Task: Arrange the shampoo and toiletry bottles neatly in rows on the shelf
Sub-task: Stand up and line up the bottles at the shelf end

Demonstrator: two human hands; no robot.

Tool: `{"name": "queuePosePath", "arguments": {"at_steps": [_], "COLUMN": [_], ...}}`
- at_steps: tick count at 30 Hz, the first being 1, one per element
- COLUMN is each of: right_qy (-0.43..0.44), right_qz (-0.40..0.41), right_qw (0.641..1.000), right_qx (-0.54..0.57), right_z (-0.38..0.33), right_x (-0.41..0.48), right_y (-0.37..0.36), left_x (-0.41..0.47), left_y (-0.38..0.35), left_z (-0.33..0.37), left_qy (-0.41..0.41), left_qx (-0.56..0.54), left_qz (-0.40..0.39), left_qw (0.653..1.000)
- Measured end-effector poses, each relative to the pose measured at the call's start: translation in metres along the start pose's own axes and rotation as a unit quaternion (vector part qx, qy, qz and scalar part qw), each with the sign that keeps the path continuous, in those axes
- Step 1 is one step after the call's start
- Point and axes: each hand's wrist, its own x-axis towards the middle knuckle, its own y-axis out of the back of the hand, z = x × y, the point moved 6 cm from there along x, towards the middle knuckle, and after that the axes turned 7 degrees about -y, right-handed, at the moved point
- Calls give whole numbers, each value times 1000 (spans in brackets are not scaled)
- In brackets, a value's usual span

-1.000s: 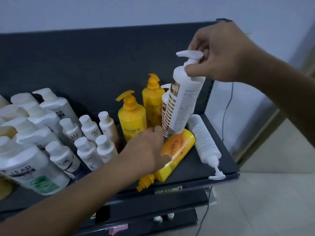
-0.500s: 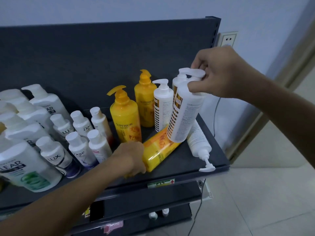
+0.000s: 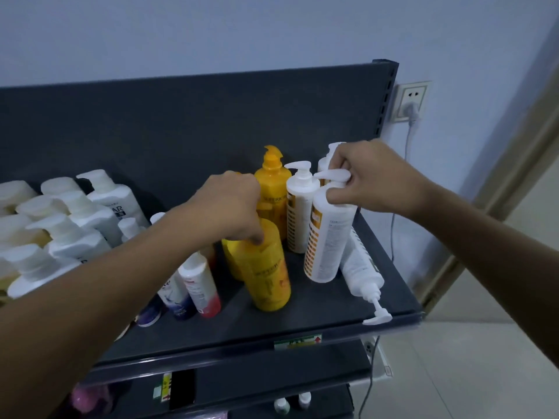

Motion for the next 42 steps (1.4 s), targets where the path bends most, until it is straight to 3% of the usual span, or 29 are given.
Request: {"name": "queuePosePath", "arguments": {"at_steps": [10, 21, 25, 28, 32, 36, 39, 42], "right_qy": [10, 1, -83, -155, -193, -245, -244, -238], "right_qz": [-13, -56, -123, -218, -310, -294, -268, -249], "right_qw": [999, 998, 985, 932, 902, 901, 911, 917], "right_qx": [-39, 35, -92, -245, -229, -206, -196, -201], "right_z": [3, 11, 50, 80, 91, 94, 91, 87], "right_x": [17, 3, -29, -64, -107, -118, -120, -122], "right_y": [-53, -53, -60, -78, -107, -125, -134, -139], "left_x": [-5, -9, -9, 1, 25, 52, 64, 70], "left_y": [-6, -8, -1, 10, 28, 29, 17, 11], "left_z": [-5, -3, 2, 10, 32, 48, 51, 50], "left_qy": [-60, -61, -47, -44, -89, -133, -144, -141], "left_qx": [27, 64, 53, -20, -97, -92, -106, -110], "left_qz": [-2, -3, -33, 23, 158, 154, 105, 118], "left_qw": [998, 996, 997, 999, 979, 975, 978, 977]}}
